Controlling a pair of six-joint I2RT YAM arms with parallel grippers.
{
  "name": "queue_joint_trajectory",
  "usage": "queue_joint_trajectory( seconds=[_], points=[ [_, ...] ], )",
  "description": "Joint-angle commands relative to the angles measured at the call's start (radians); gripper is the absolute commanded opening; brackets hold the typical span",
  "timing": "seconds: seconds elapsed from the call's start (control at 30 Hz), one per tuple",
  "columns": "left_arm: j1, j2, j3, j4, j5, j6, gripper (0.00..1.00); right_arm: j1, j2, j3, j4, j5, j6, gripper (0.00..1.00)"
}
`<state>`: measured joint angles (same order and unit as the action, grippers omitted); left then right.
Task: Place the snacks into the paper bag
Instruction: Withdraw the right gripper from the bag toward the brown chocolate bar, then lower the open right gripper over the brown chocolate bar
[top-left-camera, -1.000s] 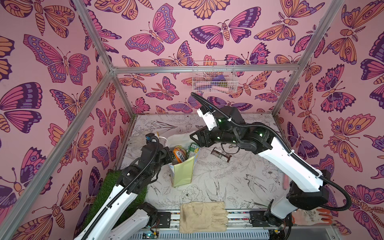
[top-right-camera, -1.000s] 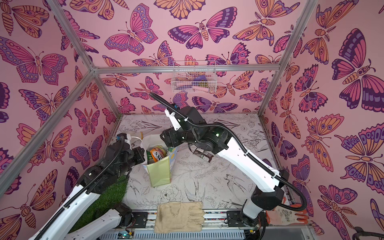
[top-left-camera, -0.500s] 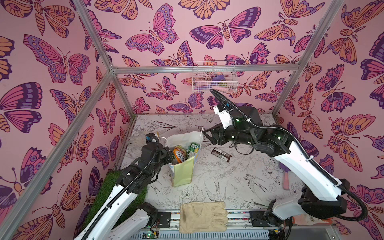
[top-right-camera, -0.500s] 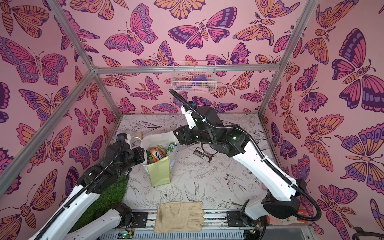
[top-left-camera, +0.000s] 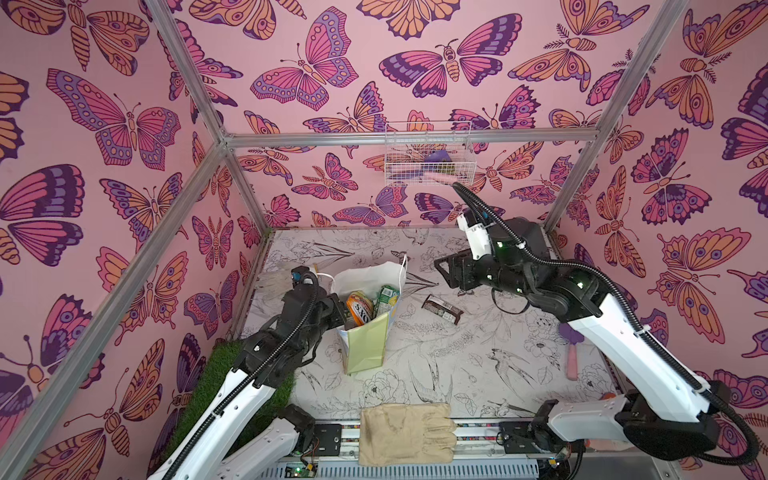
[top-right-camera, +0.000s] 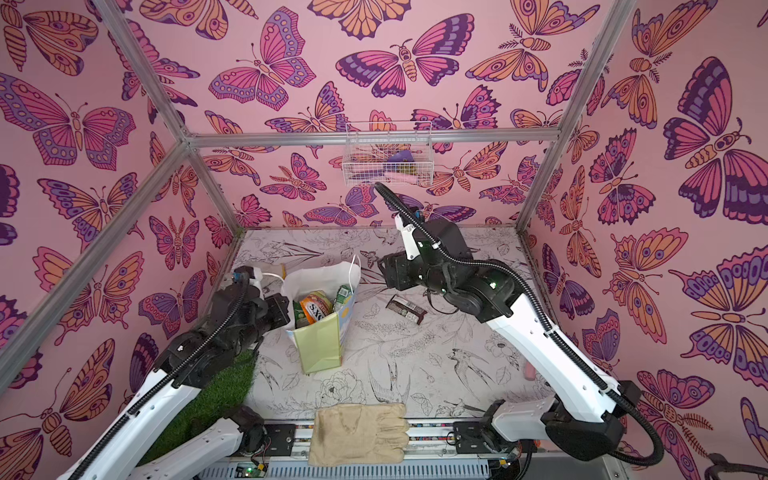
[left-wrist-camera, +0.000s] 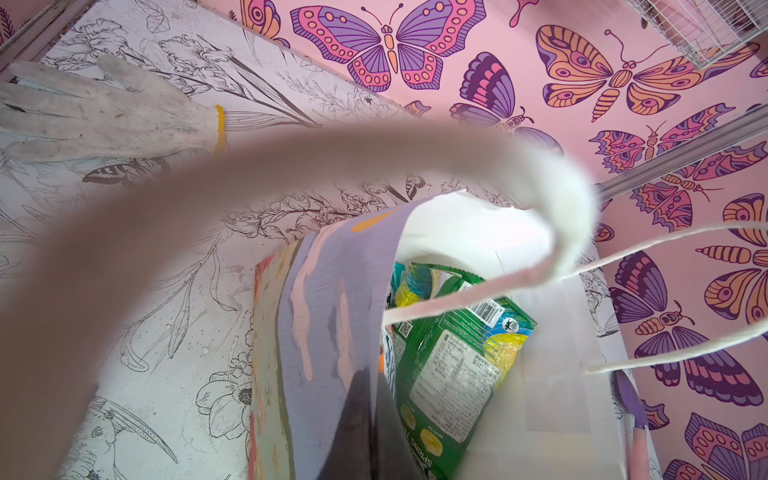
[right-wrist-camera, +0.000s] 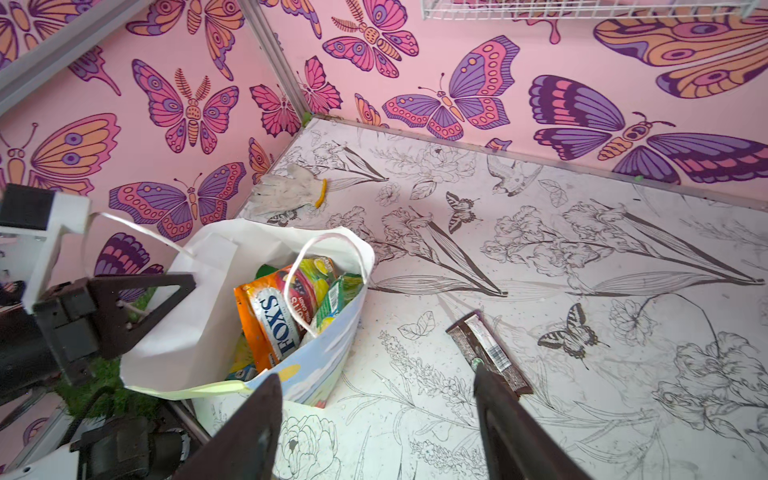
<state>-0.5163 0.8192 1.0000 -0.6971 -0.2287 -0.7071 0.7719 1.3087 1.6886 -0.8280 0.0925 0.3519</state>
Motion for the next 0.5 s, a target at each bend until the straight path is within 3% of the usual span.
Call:
queue_joint_trajectory(
  seconds=[0.0,0.47],
  points=[
    [0.004,-0.01,0.038,0.045,-0.02,0.02,0.0,-0.03,-0.031,-0.023,0.023,-0.002,-0.033,0.73],
    [0.004,-0.026,0.033,0.037,-0.021,0.018,0.0,-0.08,-0.012,-0.115,-0.026,0.068,-0.175,0.74]
  ],
)
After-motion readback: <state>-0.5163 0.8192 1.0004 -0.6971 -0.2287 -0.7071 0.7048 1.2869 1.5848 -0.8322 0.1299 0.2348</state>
